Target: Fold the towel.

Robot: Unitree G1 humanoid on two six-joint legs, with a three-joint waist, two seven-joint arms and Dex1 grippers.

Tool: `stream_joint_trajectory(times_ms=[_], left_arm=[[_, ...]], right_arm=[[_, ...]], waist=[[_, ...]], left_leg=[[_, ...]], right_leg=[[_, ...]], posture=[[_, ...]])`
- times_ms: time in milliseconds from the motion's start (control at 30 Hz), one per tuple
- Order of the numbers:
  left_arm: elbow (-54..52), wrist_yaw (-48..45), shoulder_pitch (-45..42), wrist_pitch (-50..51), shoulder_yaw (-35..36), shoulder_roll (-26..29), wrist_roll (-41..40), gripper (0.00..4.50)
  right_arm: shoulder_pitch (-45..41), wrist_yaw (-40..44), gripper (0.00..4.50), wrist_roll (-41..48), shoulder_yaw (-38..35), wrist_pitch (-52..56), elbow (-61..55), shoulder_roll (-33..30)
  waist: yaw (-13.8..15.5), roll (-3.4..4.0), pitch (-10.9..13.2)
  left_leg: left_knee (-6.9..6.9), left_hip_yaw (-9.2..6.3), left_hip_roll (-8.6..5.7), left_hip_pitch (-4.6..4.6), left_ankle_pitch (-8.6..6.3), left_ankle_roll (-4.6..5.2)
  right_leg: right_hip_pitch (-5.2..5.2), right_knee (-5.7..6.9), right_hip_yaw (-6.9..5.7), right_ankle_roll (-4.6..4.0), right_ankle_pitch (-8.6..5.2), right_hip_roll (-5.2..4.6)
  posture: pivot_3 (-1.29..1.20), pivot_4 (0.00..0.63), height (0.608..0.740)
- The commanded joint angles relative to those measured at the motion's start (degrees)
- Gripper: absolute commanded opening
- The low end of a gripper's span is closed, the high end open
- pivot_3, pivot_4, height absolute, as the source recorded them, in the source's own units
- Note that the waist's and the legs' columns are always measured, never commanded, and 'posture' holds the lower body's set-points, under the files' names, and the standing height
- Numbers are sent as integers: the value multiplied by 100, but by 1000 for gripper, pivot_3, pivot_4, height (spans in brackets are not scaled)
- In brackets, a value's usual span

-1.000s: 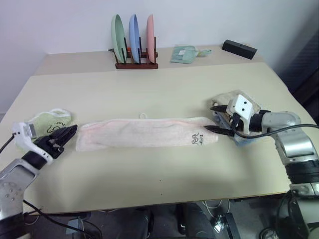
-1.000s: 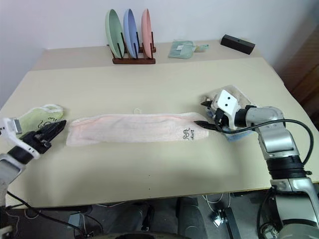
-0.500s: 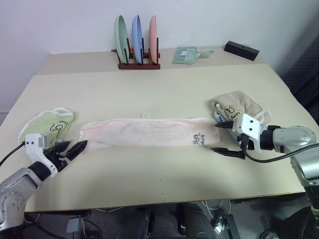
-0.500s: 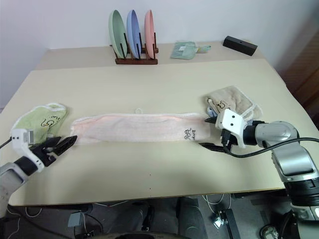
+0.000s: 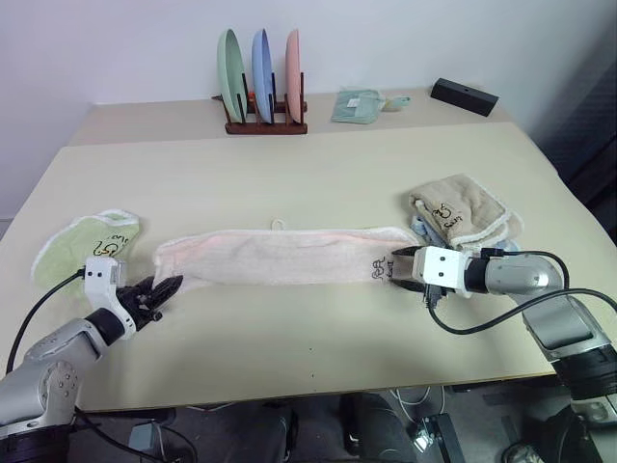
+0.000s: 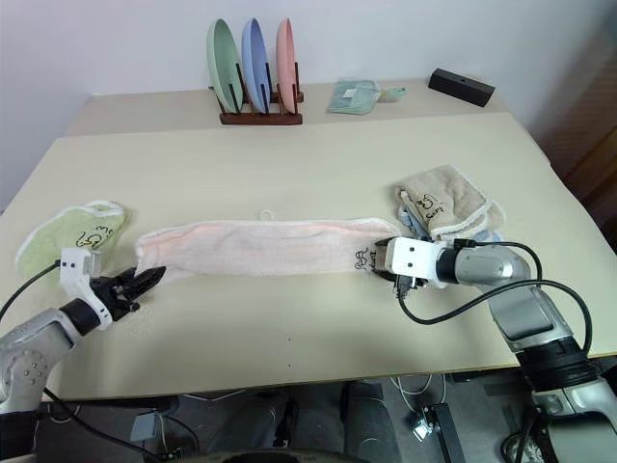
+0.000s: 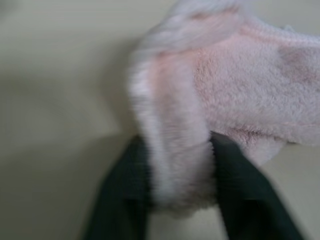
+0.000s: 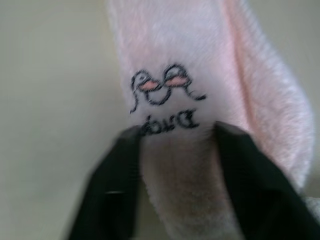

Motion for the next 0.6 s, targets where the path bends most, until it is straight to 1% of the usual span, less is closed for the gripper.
stream_joint_trajectory(times_ms=[33,67,267,500,600], left_arm=[[-159,4,-63,-215,195,-3,-26,0],[-191,63,-69,-217,276,-33,-85,0],[-303,64,61,-239,764,-76,-448,0],[-320,-144,235,-189,814,54,-584,0],[-449,-306,414,-52,839,103,-772,982]], right_arm=[[-102,-111,150,-127,-90,-245,126,-100],[-86,-92,29,-82,-144,-258,127,-128],[115,9,29,158,-452,-510,242,-407],[111,60,29,284,-416,-619,321,-444],[103,194,891,518,-446,-195,143,-402]], waist=[[-1,0,0],[-2,0,0],[-3,0,0],[-4,0,0],[-8,0,0]], left_leg=[[0,0,0,0,0,0],[0,0,0,0,0,0],[0,0,1,0,0,0],[0,0,1,3,0,0],[0,0,1,2,0,0]], right_leg=[[0,0,0,0,0,0],[0,0,0,0,0,0],[0,0,0,0,0,0],[3,1,0,0,0,1],[2,0,1,0,0,1]], posture=[[0,150,740],[0,150,740],[0,150,740],[0,150,740],[0,150,740]])
